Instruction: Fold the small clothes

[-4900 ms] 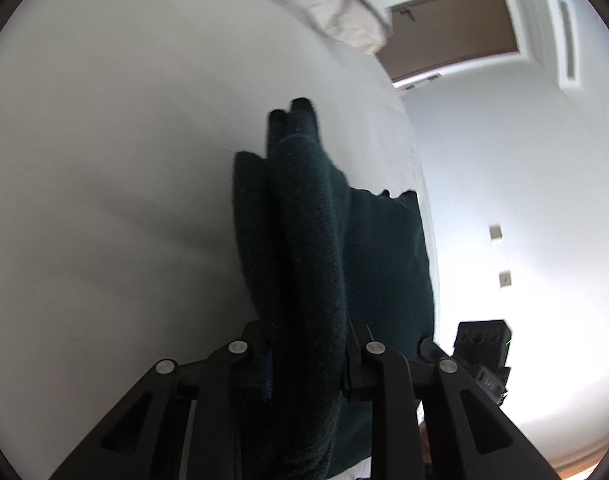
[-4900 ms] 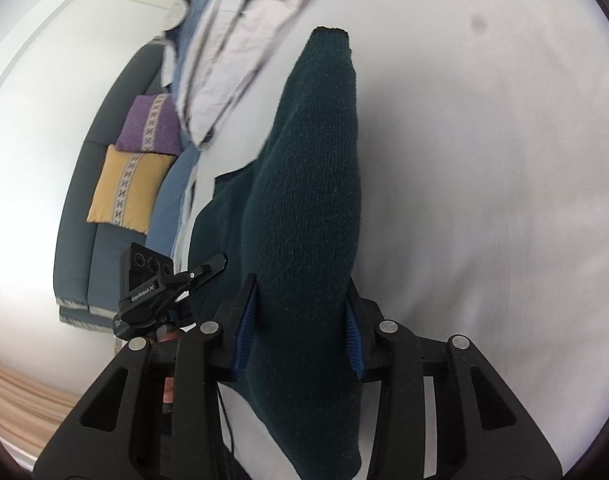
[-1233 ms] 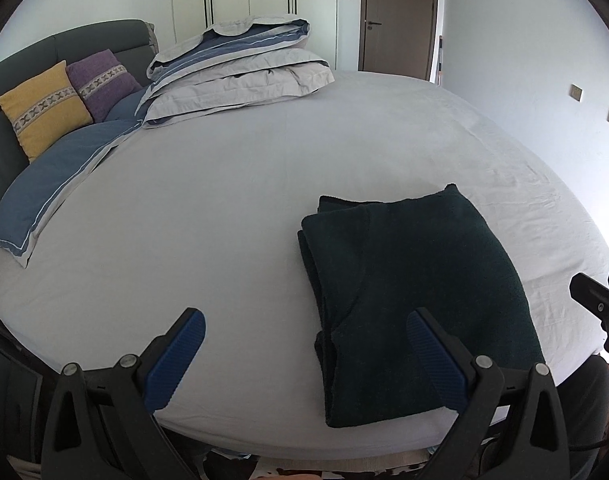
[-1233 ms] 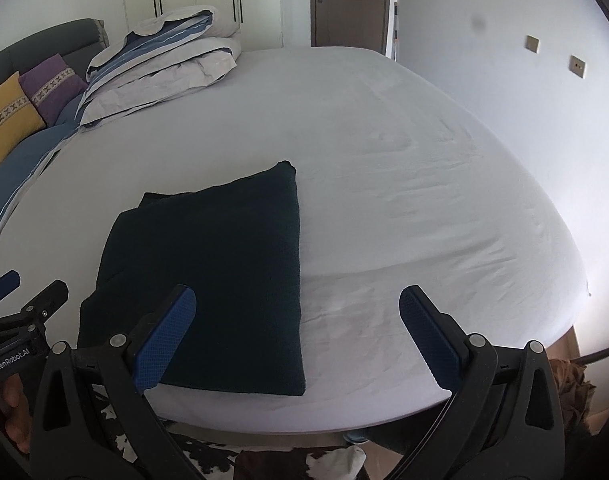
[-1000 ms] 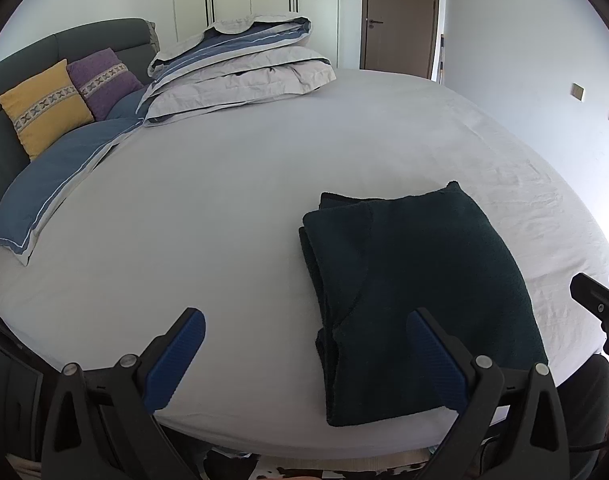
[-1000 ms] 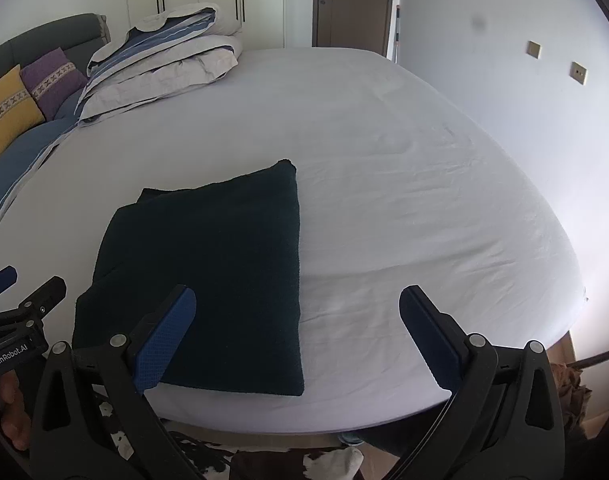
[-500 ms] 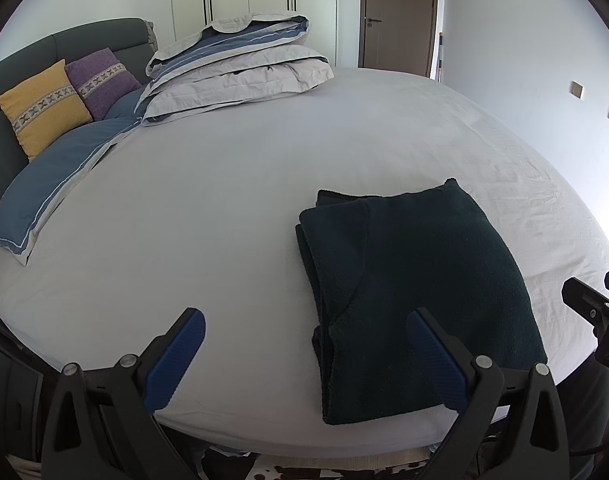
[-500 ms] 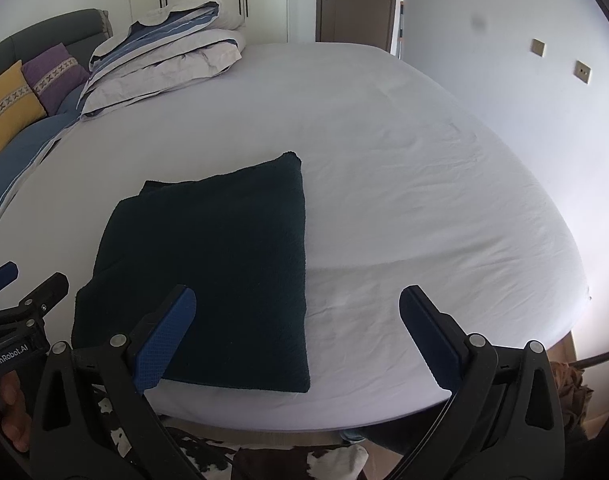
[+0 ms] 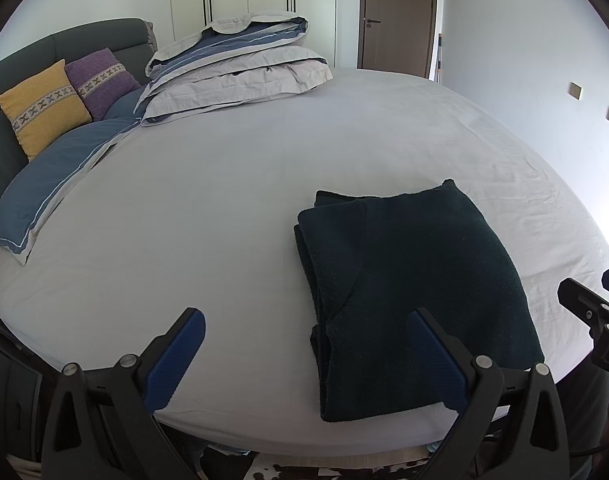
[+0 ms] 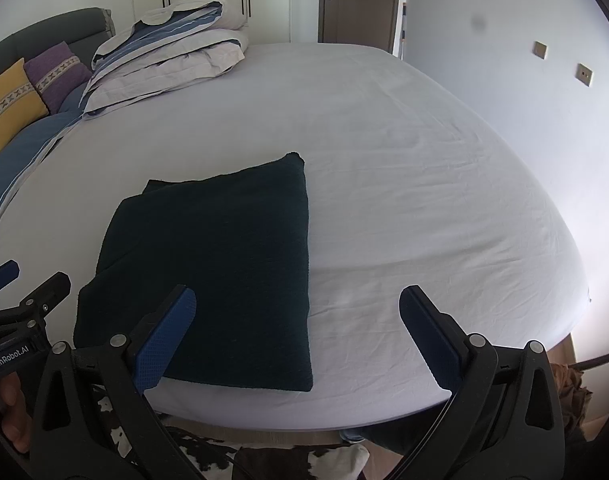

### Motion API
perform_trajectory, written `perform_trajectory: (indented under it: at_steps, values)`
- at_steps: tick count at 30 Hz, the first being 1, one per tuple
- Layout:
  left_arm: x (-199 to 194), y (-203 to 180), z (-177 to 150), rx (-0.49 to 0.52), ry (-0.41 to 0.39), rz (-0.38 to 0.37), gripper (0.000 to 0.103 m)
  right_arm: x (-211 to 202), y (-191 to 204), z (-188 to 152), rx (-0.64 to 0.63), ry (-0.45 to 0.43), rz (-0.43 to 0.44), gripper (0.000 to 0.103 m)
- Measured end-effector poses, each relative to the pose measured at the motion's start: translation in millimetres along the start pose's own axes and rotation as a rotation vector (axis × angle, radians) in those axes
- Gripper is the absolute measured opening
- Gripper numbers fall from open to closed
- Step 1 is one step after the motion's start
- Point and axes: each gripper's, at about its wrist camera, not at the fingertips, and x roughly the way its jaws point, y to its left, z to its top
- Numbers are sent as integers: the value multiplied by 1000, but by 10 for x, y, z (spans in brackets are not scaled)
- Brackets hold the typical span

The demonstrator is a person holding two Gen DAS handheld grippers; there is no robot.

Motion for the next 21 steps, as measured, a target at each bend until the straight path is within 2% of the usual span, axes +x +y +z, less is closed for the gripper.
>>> perform_trajectory:
  at_steps: [21]
  values:
    - [-21, -10, 13, 3, -2, -2, 103, -8, 18, -5, 0, 1, 1, 103]
